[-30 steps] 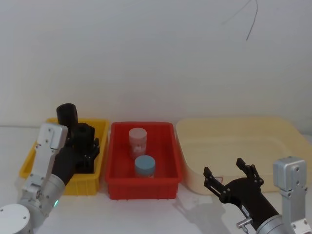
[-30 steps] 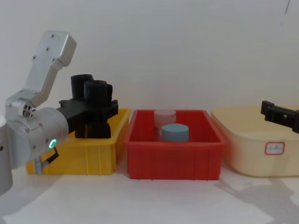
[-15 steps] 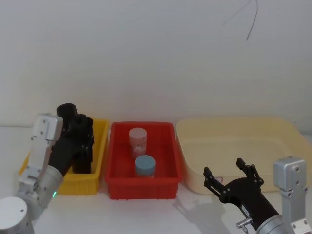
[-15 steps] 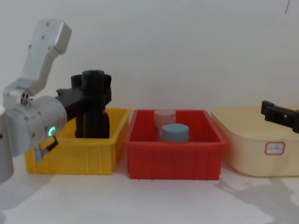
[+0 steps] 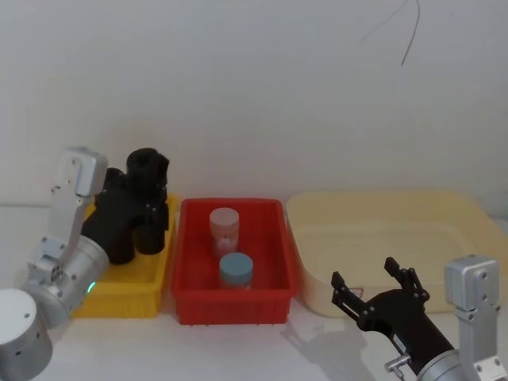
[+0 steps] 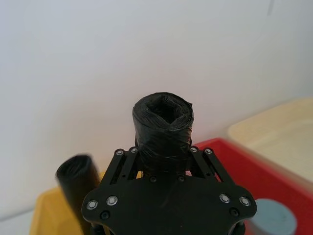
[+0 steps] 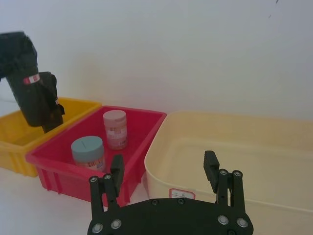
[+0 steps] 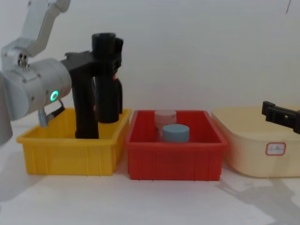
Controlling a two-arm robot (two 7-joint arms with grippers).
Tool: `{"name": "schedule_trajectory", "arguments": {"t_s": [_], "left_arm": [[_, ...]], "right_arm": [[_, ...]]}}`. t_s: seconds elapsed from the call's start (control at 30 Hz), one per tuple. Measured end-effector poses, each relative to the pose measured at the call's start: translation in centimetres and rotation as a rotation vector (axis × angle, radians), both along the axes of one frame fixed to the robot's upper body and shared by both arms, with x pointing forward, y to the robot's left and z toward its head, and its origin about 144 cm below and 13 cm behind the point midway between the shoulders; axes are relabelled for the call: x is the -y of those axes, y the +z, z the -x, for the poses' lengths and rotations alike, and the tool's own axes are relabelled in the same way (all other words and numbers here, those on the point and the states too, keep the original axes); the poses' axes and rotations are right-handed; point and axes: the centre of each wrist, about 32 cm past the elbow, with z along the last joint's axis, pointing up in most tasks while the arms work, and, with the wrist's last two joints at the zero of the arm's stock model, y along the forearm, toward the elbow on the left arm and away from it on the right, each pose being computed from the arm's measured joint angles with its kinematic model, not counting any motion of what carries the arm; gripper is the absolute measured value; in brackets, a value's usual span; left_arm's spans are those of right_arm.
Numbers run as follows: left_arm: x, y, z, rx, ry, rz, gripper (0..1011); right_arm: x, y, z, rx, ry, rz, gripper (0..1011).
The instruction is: Pick up the garbage bag with the one hand and transfer it to the other hand.
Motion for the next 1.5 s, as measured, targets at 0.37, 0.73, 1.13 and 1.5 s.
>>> {"name": "schedule_trajectory", "arguments": {"t_s": [0.37, 0.73, 1.13, 1.5], "left_arm": [[1.2, 2.4, -0.3, 0.038, -0.144, -0.013, 371], [3.7, 4.0, -0.8, 0.054, -0.31, -0.021, 371], [8.1, 4.8, -2.2, 0.048, -0.508, -0.014, 371], [12.5, 4.6, -3.9, 0.021, -0.66, 0.019, 371]], "right_arm": [[0.0, 0.0, 0.0, 0.0, 0.0, 0.0, 1000], [0.0, 0.0, 0.0, 0.0, 0.0, 0.0, 1000], [0.0, 0.0, 0.0, 0.0, 0.0, 0.0, 1000], [0.0, 0.0, 0.0, 0.0, 0.0, 0.0, 1000]]}}
